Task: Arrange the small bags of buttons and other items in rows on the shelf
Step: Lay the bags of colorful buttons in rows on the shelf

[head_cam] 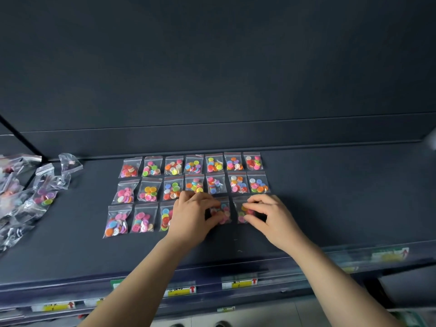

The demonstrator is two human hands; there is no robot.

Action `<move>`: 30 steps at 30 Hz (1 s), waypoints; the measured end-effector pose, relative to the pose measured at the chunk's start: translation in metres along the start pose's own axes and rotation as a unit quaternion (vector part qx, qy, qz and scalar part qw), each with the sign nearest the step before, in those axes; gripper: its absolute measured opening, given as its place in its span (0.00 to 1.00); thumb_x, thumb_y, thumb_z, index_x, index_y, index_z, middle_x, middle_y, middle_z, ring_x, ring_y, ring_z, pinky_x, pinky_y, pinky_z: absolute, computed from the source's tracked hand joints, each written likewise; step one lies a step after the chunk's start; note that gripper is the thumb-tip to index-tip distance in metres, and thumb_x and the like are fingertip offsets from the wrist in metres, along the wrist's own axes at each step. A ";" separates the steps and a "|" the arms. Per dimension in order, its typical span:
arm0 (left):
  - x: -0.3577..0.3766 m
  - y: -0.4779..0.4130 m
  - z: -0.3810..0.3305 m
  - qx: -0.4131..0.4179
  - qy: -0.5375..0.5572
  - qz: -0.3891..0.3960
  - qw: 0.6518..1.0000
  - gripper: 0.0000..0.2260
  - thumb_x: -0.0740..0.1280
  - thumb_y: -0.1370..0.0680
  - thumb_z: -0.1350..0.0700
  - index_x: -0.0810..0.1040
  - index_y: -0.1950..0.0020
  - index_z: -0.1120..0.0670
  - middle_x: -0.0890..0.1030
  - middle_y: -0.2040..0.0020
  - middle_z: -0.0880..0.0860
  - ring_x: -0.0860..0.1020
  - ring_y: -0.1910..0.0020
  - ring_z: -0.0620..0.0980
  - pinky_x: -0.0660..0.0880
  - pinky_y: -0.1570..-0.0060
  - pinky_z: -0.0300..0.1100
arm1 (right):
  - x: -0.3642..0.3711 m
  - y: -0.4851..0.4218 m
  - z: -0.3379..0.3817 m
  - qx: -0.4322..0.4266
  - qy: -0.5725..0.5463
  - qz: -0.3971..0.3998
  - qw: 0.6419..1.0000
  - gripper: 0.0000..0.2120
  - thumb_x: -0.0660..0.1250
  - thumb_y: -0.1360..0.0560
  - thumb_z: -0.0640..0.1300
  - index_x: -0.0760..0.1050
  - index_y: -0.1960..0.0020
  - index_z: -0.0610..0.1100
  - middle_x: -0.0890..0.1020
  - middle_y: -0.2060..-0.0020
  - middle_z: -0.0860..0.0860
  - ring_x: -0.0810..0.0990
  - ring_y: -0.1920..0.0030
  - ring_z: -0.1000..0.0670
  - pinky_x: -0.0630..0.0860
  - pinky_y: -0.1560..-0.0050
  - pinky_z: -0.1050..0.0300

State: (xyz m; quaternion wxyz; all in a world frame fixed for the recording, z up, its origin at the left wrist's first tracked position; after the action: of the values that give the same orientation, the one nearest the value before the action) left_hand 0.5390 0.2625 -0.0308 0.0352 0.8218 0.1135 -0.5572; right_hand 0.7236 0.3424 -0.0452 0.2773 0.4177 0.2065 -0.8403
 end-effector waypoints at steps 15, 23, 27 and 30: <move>-0.035 0.020 0.018 -0.105 0.268 -0.086 0.954 0.08 0.68 0.23 0.52 0.80 0.44 0.50 0.80 0.49 0.43 0.77 0.48 0.43 0.76 0.49 0.41 | -0.010 -0.010 0.034 0.091 -0.190 -0.123 0.970 0.10 0.66 0.23 0.42 0.81 0.43 0.47 0.80 0.52 0.60 0.77 0.53 0.64 0.75 0.53 0.70; -0.100 0.106 0.112 -0.253 0.388 -0.276 0.842 0.03 0.69 0.24 0.59 0.79 0.56 0.52 0.82 0.63 0.50 0.77 0.66 0.42 0.74 0.63 0.34 | 0.031 -0.049 0.123 0.114 -0.337 -0.071 0.932 0.06 0.66 0.23 0.49 0.79 0.47 0.54 0.82 0.51 0.59 0.79 0.49 0.60 0.72 0.51 0.67; -0.126 0.161 0.177 -0.314 0.379 -0.335 0.803 0.03 0.69 0.23 0.59 0.79 0.55 0.51 0.82 0.61 0.50 0.77 0.63 0.45 0.75 0.58 0.41 | 0.075 -0.069 0.183 0.102 -0.366 -0.024 0.925 0.04 0.67 0.23 0.48 0.80 0.50 0.53 0.83 0.55 0.58 0.79 0.57 0.60 0.75 0.53 0.62; -0.147 0.201 0.222 -0.350 0.351 -0.366 0.788 0.02 0.69 0.23 0.56 0.80 0.54 0.50 0.82 0.59 0.50 0.79 0.60 0.47 0.75 0.56 0.42 | 0.113 -0.080 0.238 0.080 -0.368 0.013 0.926 0.04 0.68 0.24 0.47 0.79 0.55 0.55 0.83 0.57 0.59 0.80 0.55 0.59 0.75 0.55 0.64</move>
State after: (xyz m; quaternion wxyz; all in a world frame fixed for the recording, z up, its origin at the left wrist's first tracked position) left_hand 0.3306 0.0046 0.0073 0.0713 0.7894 0.5971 -0.1235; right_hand 0.4761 0.2327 0.0066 0.3099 0.1029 0.0170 -0.9450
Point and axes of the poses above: each hand's wrist, its own y-axis away from the middle knuckle, its own x-axis out of the palm, z = x × y, the point moved 4 cm from there along -y, towards the middle knuckle
